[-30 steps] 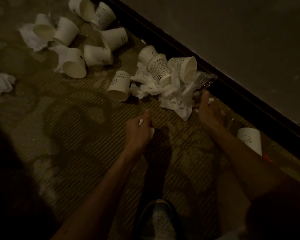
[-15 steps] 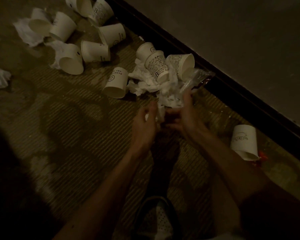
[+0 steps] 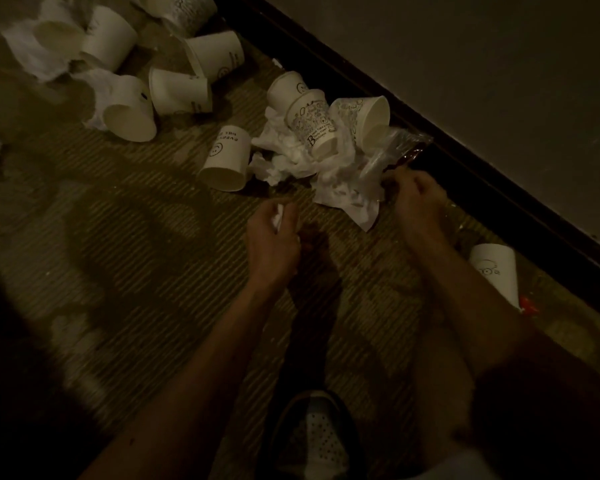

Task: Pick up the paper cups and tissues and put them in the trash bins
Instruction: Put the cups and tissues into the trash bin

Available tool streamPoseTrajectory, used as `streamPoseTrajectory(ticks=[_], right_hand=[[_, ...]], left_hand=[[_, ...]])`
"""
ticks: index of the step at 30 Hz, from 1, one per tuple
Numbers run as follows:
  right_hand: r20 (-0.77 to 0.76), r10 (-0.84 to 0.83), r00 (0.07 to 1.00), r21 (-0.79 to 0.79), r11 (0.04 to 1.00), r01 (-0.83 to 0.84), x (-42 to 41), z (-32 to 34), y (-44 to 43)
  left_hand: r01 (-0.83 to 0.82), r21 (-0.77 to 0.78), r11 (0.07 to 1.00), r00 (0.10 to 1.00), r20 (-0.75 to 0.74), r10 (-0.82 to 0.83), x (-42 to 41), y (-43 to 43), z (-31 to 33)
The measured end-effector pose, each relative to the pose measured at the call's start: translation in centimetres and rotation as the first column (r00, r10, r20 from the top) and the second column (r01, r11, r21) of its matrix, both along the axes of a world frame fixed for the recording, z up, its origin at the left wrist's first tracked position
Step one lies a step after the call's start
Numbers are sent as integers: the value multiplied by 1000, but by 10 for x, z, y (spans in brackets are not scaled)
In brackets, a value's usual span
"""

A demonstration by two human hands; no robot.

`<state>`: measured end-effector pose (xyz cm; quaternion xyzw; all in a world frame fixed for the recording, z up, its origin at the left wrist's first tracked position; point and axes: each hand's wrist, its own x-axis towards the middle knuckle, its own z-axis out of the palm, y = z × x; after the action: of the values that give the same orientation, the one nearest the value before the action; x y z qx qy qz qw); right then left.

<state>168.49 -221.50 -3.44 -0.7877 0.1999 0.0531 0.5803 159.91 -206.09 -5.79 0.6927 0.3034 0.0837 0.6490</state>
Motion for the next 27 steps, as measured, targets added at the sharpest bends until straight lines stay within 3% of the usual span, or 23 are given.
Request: streamPoseTrajectory(ticks=[3, 6, 10, 17, 19, 23, 27], right_hand=[[-116, 157, 981, -12, 987, -159, 12, -12, 2], [-191, 212, 958, -53, 973, -226, 18, -19, 9], [-137, 275, 951, 110, 959, -262, 22, -15, 9], [-36, 34, 999, 46, 998, -32, 18, 1, -9], [-60, 40, 997, 47, 998, -37, 14, 12, -20], [-248, 324, 913, 338, 912, -232, 0, 37, -48], [-283, 564, 776, 526, 768, -366, -11, 53, -72]], left_hand=[[61, -104, 993, 998, -13, -63, 3, -1, 1], [99, -91, 991, 995, -20, -101, 7, -3, 3], [110, -48, 993, 993, -40, -112, 15, -4, 10], [112, -32, 993, 992, -48, -114, 22, -6, 19], [110, -58, 992, 993, -40, -112, 24, -10, 23], [164, -182, 969, 986, 13, -164, 28, -29, 35], [300, -252, 920, 952, 137, -273, 35, -57, 50]])
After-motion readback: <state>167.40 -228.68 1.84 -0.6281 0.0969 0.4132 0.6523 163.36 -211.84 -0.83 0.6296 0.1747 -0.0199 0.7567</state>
